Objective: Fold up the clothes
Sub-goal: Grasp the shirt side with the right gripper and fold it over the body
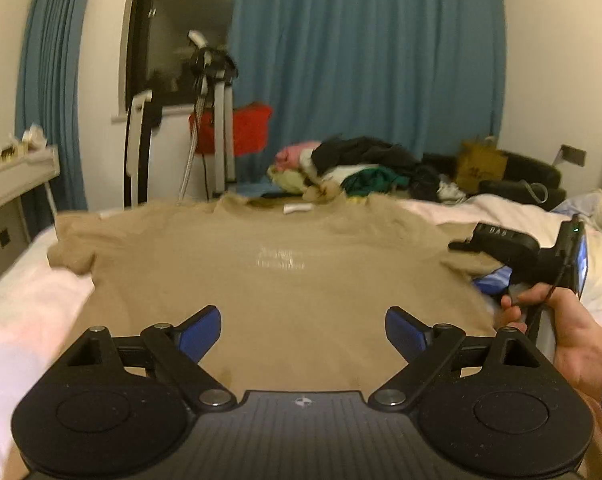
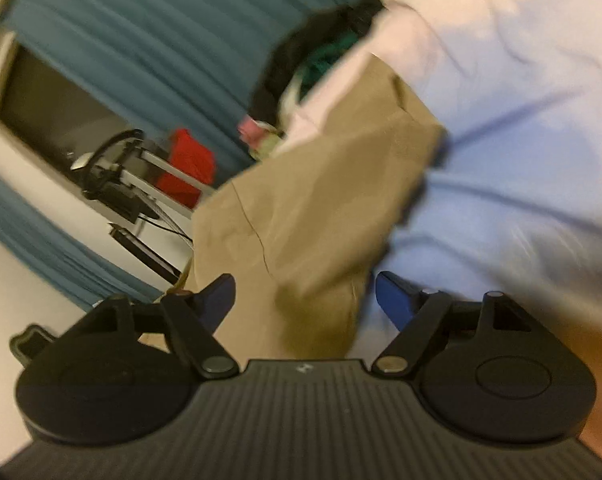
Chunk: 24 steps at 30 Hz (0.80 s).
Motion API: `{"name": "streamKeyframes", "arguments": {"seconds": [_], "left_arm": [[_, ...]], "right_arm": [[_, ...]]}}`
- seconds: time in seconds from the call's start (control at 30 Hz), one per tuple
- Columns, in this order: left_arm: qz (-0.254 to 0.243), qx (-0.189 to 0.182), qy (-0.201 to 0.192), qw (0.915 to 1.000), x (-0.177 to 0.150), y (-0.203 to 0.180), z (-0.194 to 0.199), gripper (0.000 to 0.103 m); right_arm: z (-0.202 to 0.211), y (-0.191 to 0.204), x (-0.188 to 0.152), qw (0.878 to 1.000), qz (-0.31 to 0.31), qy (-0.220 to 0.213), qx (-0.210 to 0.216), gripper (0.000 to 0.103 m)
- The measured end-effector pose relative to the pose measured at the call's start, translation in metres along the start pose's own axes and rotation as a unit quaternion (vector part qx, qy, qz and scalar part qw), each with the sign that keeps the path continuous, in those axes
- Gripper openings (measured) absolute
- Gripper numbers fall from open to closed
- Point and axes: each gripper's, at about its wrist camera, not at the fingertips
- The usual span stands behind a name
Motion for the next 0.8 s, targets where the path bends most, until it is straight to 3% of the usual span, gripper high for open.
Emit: {"name": "streamKeyframes", "arguments": {"seconds": [0.13,0.2,0.3,0.4,0.53,0.63,0.73,0.77,0.8], "left_arm": [[0.032,-0.014,0.029,0.999,0.0,0.003,-0.016,0.09],[0.048,-0.021,0.043,0.9977,-0.001,0.004,-0.023,0.09],[0.071,-0.023,0.06,0.9954,-0.009,0.013,-0.027,0.09],[0.097,-0.029,0.084,0.9913,-0.015,0.017,-0.034,0.09],[0.115,-0.041,0.113,0.986,-0.018,0.014,-0.049,0.09],[0.114,-0.049,0.124,0.9845,-0.017,0.007,-0.061,0.09],[0.111,-0.054,0.124,0.9846,-0.017,0.003,-0.068,0.09],[0.109,-0.054,0.123,0.9849,-0.016,0.002,-0.069,0.09],[0.109,-0.053,0.122,0.9851,-0.015,0.004,-0.068,0.09]], "right_arm": [[-0.013,-0.008,0.006,0.999,0.015,-0.026,0.034,0.079],[-0.019,-0.014,0.009,0.998,0.018,-0.042,0.035,0.073],[-0.028,-0.02,0.014,0.996,0.011,-0.075,0.056,0.072],[-0.042,-0.021,0.022,0.995,0.022,-0.075,0.065,0.072],[-0.061,-0.018,0.032,0.994,0.037,-0.089,0.053,0.073],[-0.071,-0.016,0.042,0.994,0.033,-0.104,0.014,0.072],[-0.079,-0.022,0.056,0.992,0.008,-0.124,-0.032,0.049],[-0.083,-0.02,0.063,0.992,0.016,-0.116,-0.051,0.024],[-0.086,-0.019,0.069,0.991,0.026,-0.107,-0.07,0.01]]}}
Point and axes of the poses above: each gripper's, at about its wrist camera, not at the fingertips, and z roughly against the way its jaws point, y to its left, x to its top, and after that the axes turned 15 degrees about x, right-handed
